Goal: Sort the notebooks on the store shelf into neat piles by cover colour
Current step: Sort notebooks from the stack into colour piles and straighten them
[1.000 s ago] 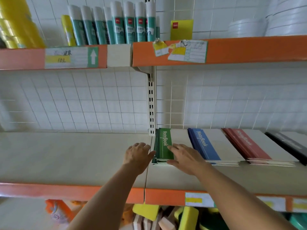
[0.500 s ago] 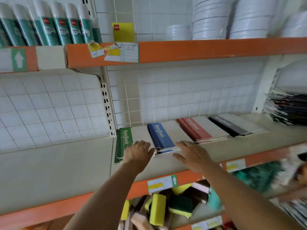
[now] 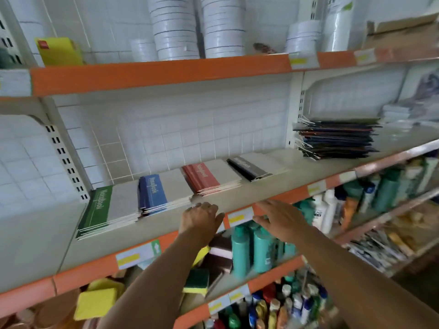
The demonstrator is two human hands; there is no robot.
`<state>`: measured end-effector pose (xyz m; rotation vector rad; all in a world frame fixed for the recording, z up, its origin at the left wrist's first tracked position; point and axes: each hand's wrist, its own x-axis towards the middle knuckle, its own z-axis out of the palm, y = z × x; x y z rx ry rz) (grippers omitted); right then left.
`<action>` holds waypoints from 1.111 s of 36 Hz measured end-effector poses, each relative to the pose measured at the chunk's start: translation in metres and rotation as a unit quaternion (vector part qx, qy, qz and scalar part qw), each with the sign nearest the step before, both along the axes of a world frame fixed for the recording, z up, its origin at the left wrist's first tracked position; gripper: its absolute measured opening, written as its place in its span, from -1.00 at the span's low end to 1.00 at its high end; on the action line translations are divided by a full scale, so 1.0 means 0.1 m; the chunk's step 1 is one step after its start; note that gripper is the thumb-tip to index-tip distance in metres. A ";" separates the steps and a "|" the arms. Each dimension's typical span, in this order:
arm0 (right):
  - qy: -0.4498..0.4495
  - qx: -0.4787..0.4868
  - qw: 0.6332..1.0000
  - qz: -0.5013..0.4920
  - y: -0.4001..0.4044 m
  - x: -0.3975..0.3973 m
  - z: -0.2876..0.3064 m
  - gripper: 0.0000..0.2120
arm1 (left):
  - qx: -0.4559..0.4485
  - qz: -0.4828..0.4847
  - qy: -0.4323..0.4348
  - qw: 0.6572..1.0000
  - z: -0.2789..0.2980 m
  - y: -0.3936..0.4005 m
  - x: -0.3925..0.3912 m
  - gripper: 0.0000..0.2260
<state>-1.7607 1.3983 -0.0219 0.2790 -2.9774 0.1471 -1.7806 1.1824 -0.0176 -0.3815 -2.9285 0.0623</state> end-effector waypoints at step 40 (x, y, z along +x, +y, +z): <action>0.048 0.002 0.979 -0.196 3.94 -0.54 0.47 -0.63 | 0.006 -0.156 0.056 0.986 0.47 3.84 -1.39 -0.61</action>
